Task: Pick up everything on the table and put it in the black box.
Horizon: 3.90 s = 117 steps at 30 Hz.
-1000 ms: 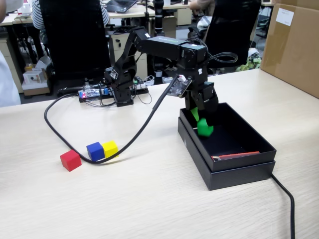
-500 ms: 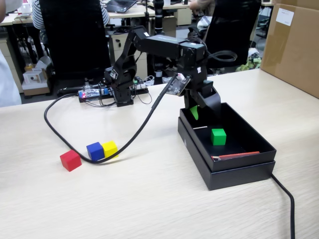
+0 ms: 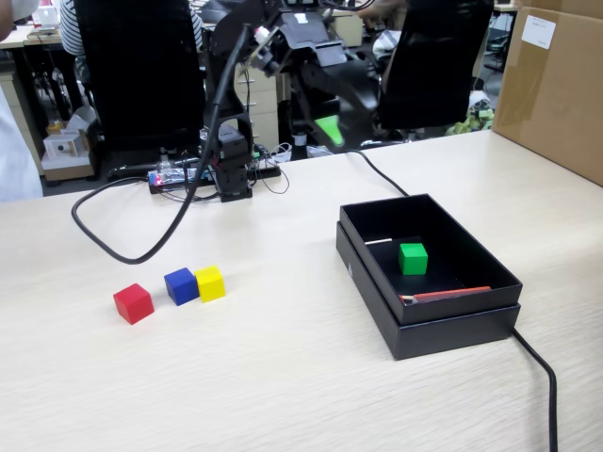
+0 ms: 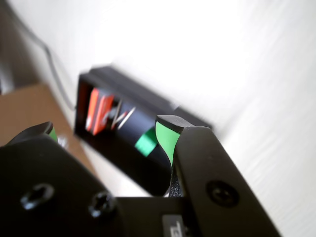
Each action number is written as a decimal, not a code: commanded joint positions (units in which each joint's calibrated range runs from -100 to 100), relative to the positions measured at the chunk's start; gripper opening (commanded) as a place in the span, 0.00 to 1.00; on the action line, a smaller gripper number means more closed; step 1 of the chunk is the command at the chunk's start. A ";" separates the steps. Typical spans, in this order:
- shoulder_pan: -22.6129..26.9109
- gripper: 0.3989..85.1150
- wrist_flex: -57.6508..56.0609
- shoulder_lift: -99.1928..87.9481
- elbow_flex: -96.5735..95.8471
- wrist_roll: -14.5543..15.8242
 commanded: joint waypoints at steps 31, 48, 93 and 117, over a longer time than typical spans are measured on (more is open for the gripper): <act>-26.76 0.54 9.16 46.33 7.83 -17.68; -25.54 0.52 9.16 55.28 7.38 -18.71; 8.84 0.08 9.08 24.65 4.11 2.20; 8.30 0.26 8.39 47.71 5.02 3.81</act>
